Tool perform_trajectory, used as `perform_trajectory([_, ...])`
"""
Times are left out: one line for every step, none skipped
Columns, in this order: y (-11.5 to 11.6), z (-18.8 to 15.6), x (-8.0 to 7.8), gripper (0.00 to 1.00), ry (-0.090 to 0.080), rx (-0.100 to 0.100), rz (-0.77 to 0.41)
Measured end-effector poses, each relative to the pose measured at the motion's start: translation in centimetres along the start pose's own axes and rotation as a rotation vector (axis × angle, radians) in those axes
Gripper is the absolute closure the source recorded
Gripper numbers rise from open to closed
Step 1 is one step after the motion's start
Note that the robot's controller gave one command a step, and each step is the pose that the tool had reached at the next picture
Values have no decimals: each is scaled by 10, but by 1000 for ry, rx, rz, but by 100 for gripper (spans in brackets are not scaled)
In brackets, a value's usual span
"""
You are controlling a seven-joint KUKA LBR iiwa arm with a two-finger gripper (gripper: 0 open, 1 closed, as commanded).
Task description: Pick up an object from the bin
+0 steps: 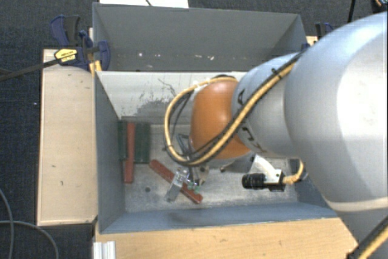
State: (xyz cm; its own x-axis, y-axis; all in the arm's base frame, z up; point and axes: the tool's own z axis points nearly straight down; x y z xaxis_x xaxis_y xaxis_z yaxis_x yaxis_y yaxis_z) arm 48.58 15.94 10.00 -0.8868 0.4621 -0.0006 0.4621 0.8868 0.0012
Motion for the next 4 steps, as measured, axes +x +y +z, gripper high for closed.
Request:
perform_trajectory([1, 32, 9, 0, 5, 4, 35])
perform_trajectory([1, 32, 9, 0, 5, 4, 38])
perform_trajectory([1, 32, 9, 100, 5, 3, 42])
perform_trajectory([2, -15, 8, 100, -2, -3, 41])
